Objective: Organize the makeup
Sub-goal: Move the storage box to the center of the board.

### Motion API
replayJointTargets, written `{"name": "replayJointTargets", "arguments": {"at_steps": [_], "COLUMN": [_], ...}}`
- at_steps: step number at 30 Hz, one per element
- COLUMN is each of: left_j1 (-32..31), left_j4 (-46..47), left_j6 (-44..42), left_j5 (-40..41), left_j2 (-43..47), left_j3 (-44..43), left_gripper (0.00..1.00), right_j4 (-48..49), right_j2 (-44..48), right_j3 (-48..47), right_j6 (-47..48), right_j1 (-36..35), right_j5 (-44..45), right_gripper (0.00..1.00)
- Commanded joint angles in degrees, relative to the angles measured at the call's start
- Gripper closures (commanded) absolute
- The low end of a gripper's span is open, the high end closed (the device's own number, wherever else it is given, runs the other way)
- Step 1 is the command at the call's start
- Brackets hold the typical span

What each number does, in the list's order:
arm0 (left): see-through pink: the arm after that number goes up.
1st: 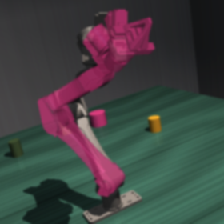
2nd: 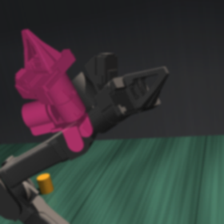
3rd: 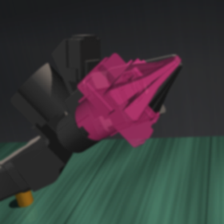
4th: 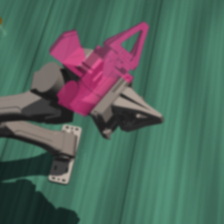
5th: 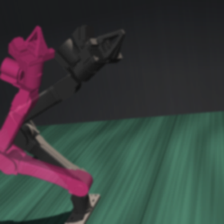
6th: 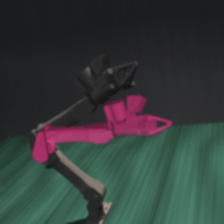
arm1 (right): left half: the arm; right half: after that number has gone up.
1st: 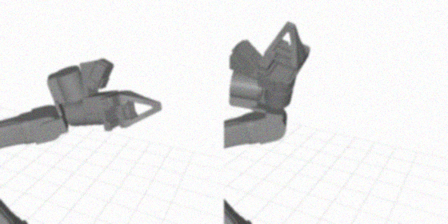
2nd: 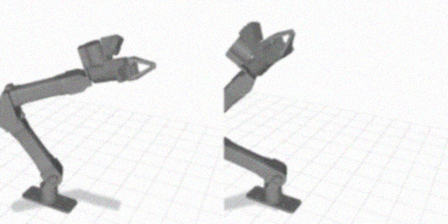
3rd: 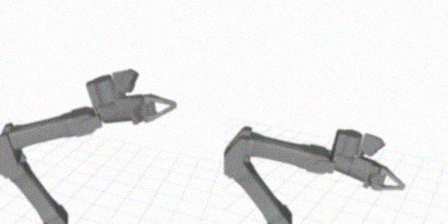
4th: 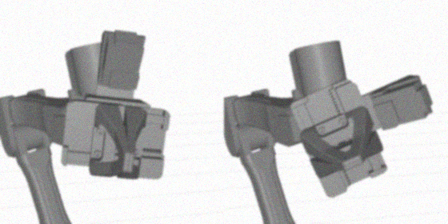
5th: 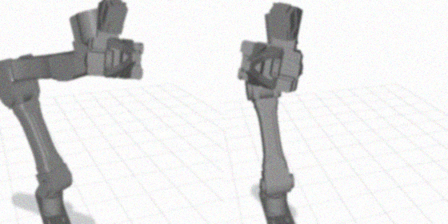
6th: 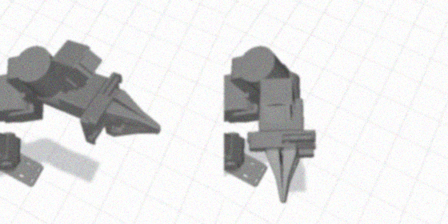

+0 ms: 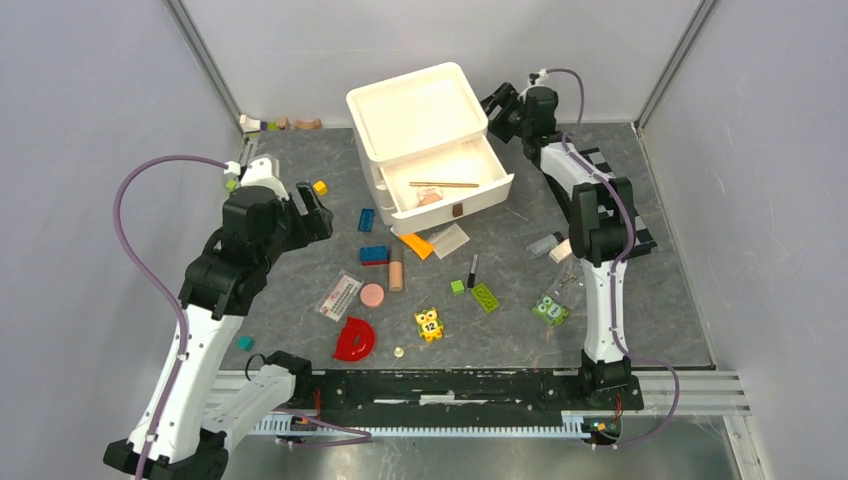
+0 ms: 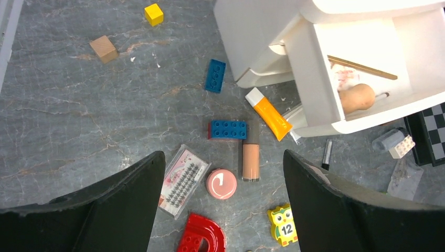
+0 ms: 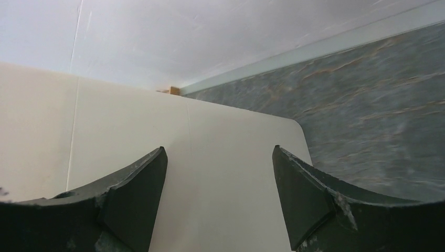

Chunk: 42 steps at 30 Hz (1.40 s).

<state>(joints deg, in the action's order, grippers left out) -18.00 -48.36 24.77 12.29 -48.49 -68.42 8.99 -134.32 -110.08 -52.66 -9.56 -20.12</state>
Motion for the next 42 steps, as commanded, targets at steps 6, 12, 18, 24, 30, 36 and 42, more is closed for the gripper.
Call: {"name": "replayJointTargets", "arguments": {"at_steps": [6, 12, 18, 24, 30, 36, 42], "left_j1": [0.3, 0.3, 0.3, 0.3, 0.4, 0.3, 0.3], "left_j4": [0.7, 0.6, 0.8, 1.1, 1.1, 0.8, 0.9], "left_j6": [-0.4, -0.5, -1.0, -2.3, -3.7, -4.1, -2.0], "left_j5": [-0.7, -0.1, 0.8, 1.5, 2.9, 3.8, 2.2], "left_j2": [0.1, 0.0, -0.2, -0.6, -0.3, 1.1, -0.1], "left_j3": [1.1, 2.2, 3.6, 3.8, 4.7, 7.2, 9.7], "left_gripper": [0.11, 0.11, 0.11, 0.11, 0.11, 0.11, 0.12], "right_j4": [1.7, -2.4, -8.1, -12.4, -14.5, -14.2, -18.8], "right_j2": [0.8, 4.0, 16.1, 32.9, 47.1, 59.9, 68.1], "right_j3": [-2.2, -2.2, 3.8, 20.4, 38.2, 53.9, 61.9], "right_j6": [1.3, 8.0, 19.3, 25.0, 27.4, 25.8, 27.4], "right_j1": [-10.8, -10.1, -5.0, 0.9, 1.4, 1.3, -1.4], "right_j5": [-1.5, 2.3, 10.7, 18.6, 22.4, 20.9, 19.2], "right_gripper": [0.19, 0.19, 0.19, 0.19, 0.18, 0.19, 0.20]}}
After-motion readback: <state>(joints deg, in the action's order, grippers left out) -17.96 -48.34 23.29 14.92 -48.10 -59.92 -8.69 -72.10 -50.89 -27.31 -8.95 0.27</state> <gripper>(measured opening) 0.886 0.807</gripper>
